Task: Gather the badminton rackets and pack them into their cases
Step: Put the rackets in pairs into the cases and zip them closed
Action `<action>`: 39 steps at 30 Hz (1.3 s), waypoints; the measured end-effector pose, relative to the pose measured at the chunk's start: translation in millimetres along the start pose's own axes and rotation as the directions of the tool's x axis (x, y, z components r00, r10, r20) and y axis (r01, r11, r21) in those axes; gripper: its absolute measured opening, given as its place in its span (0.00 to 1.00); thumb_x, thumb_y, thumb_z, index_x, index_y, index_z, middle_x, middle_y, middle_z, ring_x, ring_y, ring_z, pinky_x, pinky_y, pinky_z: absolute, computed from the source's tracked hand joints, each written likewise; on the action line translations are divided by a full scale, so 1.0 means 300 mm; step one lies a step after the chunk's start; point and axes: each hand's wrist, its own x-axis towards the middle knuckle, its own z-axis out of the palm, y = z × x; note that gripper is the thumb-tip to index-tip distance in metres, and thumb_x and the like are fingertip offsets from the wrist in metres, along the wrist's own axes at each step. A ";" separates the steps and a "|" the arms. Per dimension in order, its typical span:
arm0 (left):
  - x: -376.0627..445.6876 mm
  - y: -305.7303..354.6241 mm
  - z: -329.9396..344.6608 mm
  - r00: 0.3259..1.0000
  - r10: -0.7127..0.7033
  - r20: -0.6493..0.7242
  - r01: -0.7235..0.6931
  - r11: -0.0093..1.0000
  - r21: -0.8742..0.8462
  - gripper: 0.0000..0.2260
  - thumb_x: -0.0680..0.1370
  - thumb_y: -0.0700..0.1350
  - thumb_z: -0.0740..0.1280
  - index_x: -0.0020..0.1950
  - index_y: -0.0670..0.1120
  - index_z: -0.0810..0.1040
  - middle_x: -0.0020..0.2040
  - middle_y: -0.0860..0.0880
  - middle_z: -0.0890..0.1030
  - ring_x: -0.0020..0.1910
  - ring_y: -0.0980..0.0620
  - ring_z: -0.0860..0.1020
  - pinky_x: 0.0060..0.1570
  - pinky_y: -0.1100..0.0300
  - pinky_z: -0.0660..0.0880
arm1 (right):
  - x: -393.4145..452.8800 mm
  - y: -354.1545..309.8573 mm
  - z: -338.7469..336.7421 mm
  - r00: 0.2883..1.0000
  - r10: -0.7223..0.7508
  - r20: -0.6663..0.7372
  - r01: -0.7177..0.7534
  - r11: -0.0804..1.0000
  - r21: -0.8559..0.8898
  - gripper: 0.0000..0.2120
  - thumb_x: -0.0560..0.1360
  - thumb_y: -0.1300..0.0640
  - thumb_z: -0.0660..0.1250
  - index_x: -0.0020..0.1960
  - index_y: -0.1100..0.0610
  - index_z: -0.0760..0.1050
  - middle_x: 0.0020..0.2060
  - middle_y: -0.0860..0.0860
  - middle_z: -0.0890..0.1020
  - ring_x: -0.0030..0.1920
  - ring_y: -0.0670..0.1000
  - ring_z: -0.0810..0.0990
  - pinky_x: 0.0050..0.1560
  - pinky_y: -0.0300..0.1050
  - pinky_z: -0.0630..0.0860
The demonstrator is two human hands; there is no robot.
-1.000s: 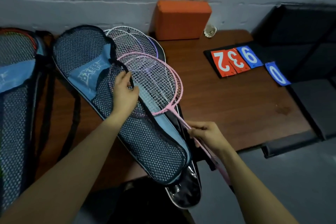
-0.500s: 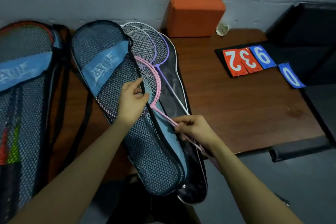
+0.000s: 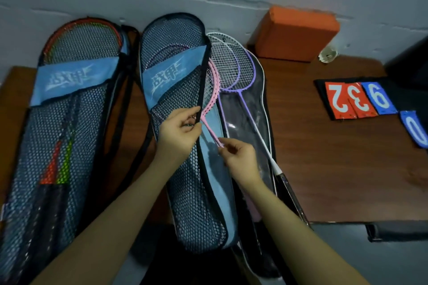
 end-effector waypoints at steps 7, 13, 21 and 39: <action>-0.005 -0.030 -0.083 0.999 0.052 0.011 -0.052 0.998 -0.033 0.16 0.72 0.30 0.67 0.59 0.40 0.77 0.52 0.47 0.75 0.45 0.64 0.75 0.44 0.73 0.73 | 0.055 -0.047 0.109 0.983 -0.154 -0.105 0.117 0.948 -0.298 0.13 0.75 0.59 0.65 0.59 0.55 0.78 0.49 0.52 0.84 0.47 0.51 0.81 0.49 0.47 0.78; 0.023 -0.127 -0.095 0.998 0.036 0.058 -0.037 0.999 0.015 0.16 0.73 0.32 0.67 0.60 0.41 0.77 0.51 0.44 0.75 0.39 0.48 0.75 0.37 0.57 0.75 | 0.115 0.016 0.128 0.947 -0.313 -0.076 0.228 0.819 -0.527 0.12 0.73 0.62 0.66 0.57 0.57 0.78 0.46 0.55 0.84 0.45 0.59 0.81 0.46 0.55 0.78; 0.037 -0.219 -0.025 0.990 -0.035 0.135 0.007 0.979 0.204 0.17 0.75 0.36 0.66 0.64 0.41 0.74 0.49 0.49 0.71 0.44 0.51 0.74 0.52 0.54 0.76 | 0.114 0.110 0.081 0.948 -0.317 0.023 0.236 0.656 -0.717 0.17 0.74 0.48 0.66 0.62 0.50 0.76 0.55 0.51 0.78 0.54 0.58 0.71 0.49 0.49 0.63; -0.619 -0.263 0.074 0.984 -0.014 0.178 -0.104 0.766 0.635 0.24 0.70 0.48 0.70 0.63 0.39 0.74 0.50 0.39 0.75 0.48 0.39 0.74 0.50 0.47 0.72 | -0.392 0.338 -0.298 0.870 -0.385 0.308 0.492 0.645 -0.584 0.27 0.71 0.38 0.64 0.66 0.49 0.72 0.63 0.53 0.71 0.60 0.55 0.72 0.57 0.54 0.71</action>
